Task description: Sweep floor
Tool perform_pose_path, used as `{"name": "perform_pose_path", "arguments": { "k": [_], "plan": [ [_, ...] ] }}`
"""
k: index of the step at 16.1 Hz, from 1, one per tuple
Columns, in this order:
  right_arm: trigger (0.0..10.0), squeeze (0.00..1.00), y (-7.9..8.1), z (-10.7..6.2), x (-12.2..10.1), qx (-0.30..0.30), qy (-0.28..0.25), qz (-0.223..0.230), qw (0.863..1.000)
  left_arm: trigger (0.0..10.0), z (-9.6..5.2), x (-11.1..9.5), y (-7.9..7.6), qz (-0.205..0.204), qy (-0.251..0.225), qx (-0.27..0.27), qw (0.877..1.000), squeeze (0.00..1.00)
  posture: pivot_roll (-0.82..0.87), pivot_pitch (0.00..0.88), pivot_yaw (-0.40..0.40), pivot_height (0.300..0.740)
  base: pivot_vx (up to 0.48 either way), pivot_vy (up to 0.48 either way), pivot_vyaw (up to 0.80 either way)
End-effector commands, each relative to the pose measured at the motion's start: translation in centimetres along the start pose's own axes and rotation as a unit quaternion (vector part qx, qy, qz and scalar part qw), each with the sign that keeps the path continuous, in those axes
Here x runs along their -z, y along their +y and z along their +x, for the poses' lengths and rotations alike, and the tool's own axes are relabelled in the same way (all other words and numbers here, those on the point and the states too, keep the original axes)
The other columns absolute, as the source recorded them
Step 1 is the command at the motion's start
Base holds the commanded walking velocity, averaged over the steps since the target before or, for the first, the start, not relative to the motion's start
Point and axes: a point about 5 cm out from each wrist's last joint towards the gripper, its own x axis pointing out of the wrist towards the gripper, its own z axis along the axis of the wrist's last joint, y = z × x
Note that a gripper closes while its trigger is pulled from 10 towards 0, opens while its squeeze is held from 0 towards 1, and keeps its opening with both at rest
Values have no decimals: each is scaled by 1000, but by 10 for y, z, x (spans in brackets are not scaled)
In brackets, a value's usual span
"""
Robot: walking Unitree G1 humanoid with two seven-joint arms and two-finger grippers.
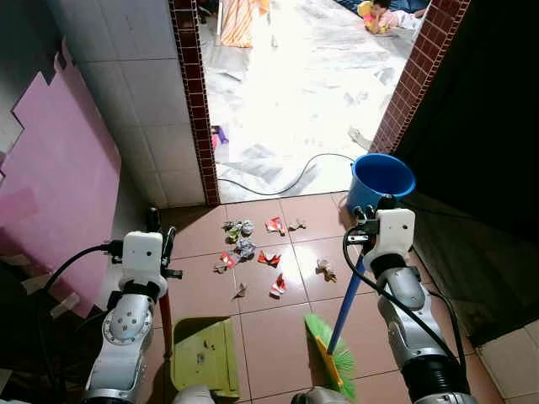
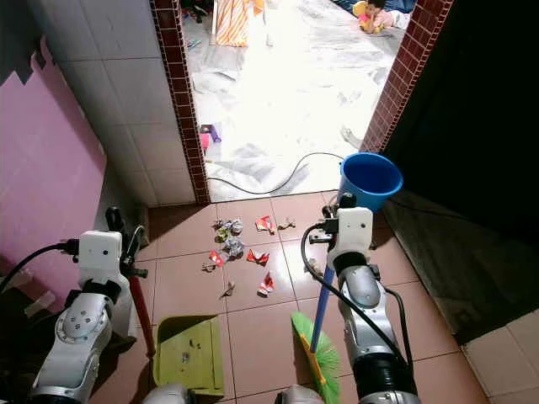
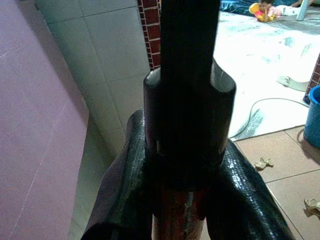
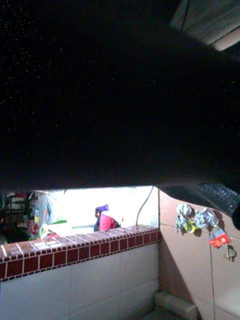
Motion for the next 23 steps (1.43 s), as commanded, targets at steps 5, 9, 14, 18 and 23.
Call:
{"name": "perform_pose_path", "arguments": {
  "k": [5, 9, 14, 18, 23],
  "plan": [
    [10000, 0, 27, 15, -2, -40, 65, 27, 997, 10000, 20, -21, -41, -87, 17, 30, 996, 0, 23, 0, -22, 740, 0, 0, 0],
    [10000, 0, 32, 7, -24, -87, -20, 14, 996, 10000, 8, -23, -34, -97, -5, 6, 995, 0, 2, 0, -15, 740, 0, 0, 0],
    [10000, 0, 29, 6, -18, -59, -19, 26, 998, 10000, 4, -22, -37, -87, -7, 11, 996, 0, 9, 0, 3, 740, 0, 0, 0],
    [10000, 0, 32, 3, -23, -83, -26, 13, 996, 10000, 5, -30, -30, -20, -35, -14, 999, 0, 7, 0, -5, 740, 0, 0, 0],
    [10000, 0, 35, 10, -30, -82, -45, -1, 996, 10000, 9, -31, -27, -54, -33, -10, 998, 0, 11, 0, -2, 740, 0, -288, -320]
  ]
}}
